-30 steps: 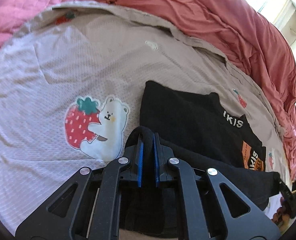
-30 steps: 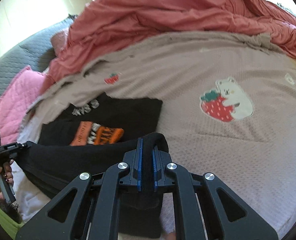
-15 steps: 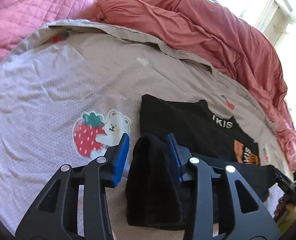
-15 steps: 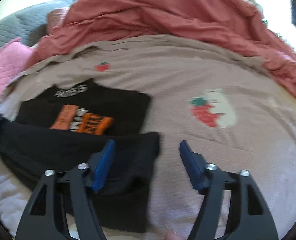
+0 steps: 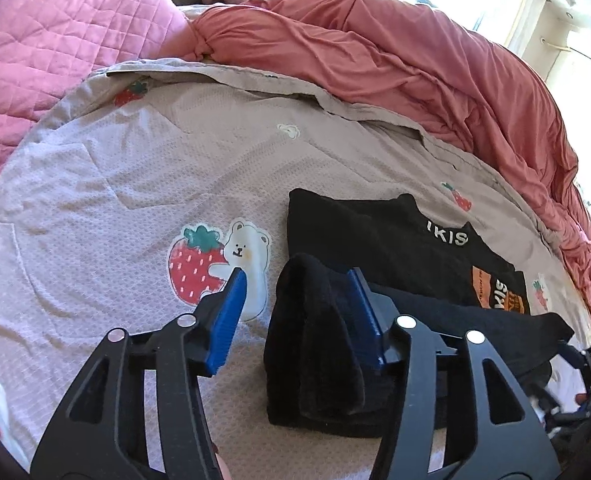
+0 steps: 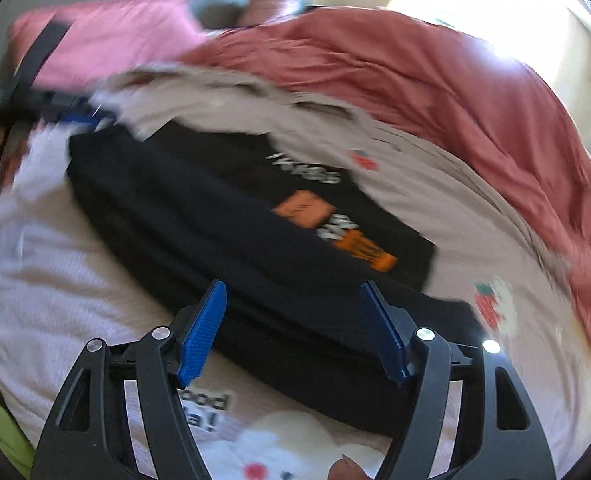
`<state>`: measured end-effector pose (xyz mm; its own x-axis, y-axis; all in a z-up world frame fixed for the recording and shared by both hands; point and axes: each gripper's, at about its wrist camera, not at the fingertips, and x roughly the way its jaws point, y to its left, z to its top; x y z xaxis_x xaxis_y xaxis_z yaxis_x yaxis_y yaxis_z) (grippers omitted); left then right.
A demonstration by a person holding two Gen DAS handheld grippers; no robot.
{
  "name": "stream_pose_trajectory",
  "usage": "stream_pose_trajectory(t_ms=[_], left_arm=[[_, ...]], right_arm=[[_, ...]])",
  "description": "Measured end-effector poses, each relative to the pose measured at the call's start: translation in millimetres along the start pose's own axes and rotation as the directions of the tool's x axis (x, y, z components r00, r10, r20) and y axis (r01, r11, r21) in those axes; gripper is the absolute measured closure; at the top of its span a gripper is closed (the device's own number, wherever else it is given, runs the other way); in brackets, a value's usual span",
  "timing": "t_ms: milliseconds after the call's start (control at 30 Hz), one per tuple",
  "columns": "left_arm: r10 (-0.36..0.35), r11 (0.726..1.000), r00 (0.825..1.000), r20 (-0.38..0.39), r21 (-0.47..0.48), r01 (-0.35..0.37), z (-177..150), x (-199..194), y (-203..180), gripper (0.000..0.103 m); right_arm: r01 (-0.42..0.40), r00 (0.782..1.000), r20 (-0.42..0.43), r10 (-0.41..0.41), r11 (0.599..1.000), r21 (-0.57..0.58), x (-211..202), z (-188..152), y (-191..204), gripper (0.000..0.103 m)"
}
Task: Fold small clothes
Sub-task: 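Open both tools to release the folded hem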
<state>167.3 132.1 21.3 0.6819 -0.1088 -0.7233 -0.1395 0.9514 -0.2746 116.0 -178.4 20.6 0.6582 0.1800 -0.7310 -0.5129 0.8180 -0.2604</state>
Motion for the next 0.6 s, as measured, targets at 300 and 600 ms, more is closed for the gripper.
stream_pose_trajectory(t_ms=[300, 600], left_arm=[[-0.147, 0.988, 0.979, -0.139, 0.024, 0.152, -13.8, 6.6, -6.3, 0.046], [-0.100, 0.994, 0.988, -0.115, 0.034, 0.105, -16.6, 11.4, -7.6, 0.046]], right_arm=[[0.063, 0.994, -0.076, -0.077, 0.984, -0.167, 42.1, 4.0, 28.0, 0.037], [-0.004, 1.000, 0.022, 0.003, 0.999, 0.045, 39.6, 54.0, -14.7, 0.094]])
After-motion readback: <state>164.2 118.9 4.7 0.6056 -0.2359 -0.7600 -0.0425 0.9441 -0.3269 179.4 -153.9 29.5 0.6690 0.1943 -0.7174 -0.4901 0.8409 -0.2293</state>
